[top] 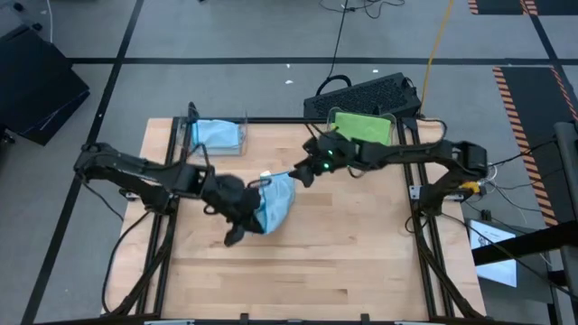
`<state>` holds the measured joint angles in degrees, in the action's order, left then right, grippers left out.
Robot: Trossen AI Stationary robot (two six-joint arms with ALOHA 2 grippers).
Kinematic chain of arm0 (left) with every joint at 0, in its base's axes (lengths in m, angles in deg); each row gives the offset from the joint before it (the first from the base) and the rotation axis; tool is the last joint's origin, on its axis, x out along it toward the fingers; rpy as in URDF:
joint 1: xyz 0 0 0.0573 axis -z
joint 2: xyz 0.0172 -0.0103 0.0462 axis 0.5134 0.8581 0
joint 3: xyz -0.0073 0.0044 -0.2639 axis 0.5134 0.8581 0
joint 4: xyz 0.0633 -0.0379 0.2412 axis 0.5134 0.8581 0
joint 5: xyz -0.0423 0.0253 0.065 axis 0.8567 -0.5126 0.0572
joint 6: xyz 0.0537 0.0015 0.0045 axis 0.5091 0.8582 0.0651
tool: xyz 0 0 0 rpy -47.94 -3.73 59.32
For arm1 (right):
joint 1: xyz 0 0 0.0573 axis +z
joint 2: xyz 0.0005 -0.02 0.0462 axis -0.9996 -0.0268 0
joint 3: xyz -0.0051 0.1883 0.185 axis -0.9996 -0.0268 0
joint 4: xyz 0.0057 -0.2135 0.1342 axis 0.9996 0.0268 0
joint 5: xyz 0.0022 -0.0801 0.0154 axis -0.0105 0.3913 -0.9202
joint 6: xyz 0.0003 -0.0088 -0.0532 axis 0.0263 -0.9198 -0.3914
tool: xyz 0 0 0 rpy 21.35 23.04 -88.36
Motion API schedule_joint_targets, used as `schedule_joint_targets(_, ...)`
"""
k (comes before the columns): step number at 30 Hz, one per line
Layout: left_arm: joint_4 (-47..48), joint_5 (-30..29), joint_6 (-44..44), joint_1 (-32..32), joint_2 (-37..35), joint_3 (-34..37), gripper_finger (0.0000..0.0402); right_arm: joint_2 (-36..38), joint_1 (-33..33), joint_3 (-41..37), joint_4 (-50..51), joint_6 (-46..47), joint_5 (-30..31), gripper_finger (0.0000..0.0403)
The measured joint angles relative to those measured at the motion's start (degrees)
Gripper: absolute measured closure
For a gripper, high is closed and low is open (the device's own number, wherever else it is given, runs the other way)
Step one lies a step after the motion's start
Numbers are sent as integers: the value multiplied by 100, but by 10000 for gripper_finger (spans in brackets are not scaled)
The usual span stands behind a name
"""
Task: Sort microfiber towel by color & place in baskets
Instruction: Fold the blue towel
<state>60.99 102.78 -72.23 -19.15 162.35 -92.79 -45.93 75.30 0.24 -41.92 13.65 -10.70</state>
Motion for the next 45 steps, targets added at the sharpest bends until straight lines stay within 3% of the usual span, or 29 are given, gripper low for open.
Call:
schedule_joint_targets(3,-183,-399,-439,341,10,307,398,-499,-294,525,327,-494,-314,149)
schedule_joint_targets(14,-324,-1506,-2132,1367,10,1247,394,-2502,-864,2007,344,-2469,-2378,149)
schedule_joint_targets(23,-314,-1552,-3089,1782,4,1781,394,-3486,-855,2688,26,-3152,-2567,145)
schedule_joint_targets(31,-302,-1519,-3087,1856,-3,1781,393,-4257,-859,3193,-166,-3420,-2845,105)
schedule_joint_targets(35,-301,-1511,-3053,1856,-3,1781,397,-4404,-865,3282,-205,-3588,-2871,111)
schedule_joint_targets(45,-218,-1507,-2698,1856,-3,1781,398,-4678,-980,3274,-424,-3864,-3586,119)
